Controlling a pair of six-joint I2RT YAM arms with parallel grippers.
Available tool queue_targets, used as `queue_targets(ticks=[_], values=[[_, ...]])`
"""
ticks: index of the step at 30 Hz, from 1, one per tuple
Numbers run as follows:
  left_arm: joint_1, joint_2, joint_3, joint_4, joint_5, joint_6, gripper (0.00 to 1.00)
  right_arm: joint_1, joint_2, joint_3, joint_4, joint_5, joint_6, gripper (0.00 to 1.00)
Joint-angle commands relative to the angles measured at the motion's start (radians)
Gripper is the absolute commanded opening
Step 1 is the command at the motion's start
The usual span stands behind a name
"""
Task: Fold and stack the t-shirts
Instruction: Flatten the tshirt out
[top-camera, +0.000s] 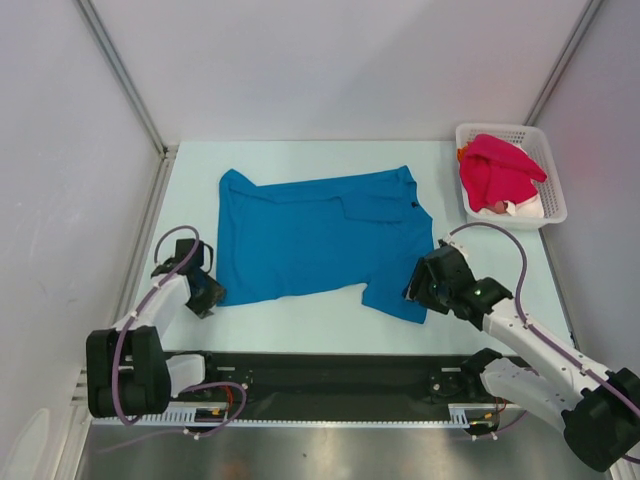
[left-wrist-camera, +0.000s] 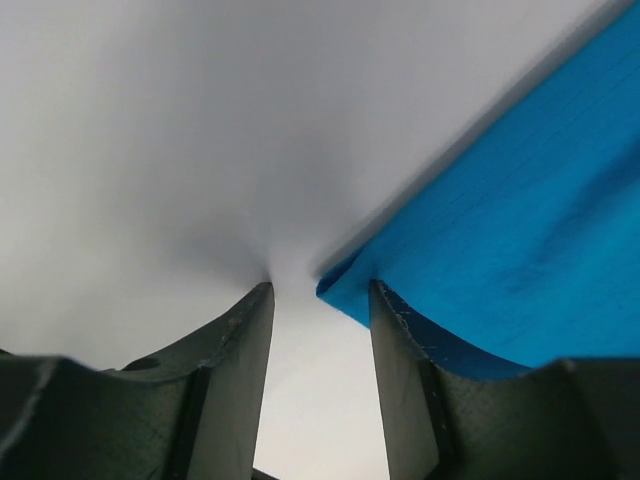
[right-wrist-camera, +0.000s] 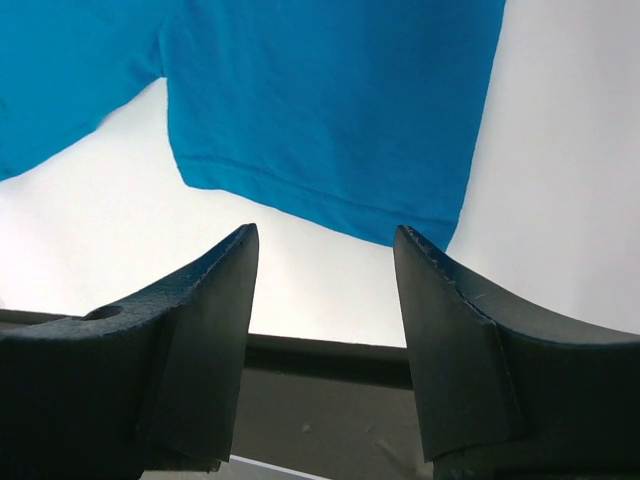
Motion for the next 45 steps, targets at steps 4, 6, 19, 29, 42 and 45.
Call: queue_targets(ticks=[4, 6, 19, 29, 42, 45], values=[[0.017, 0.072, -0.031, 0.106, 0.052, -0.017, 0.49, 0.003, -0.002, -0.021, 0.021, 0.036, 0.038, 0.61], [0.033, 0.093, -0.040, 0.113, 0.053, -0.023, 0.45, 0.003, -0.010, -0.022, 0.017, 0.039, 0.052, 0.61], [0.085, -0.090, -0.074, 0.127, 0.178, 0.066, 0.00, -0.144, 0.041, -0.091, 0.001, 0.090, 0.176, 0.52], [0.083, -0.253, -0.003, 0.066, 0.238, 0.118, 0.00, -0.081, 0.108, -0.156, 0.046, 0.056, 0.259, 0.45], [0.082, -0.262, 0.000, 0.066, 0.247, 0.123, 0.00, -0.031, 0.076, -0.164, -0.051, 0.107, 0.374, 0.39], [0.082, -0.265, 0.001, 0.063, 0.244, 0.123, 0.00, -0.029, 0.081, -0.159, -0.054, 0.113, 0.388, 0.38]])
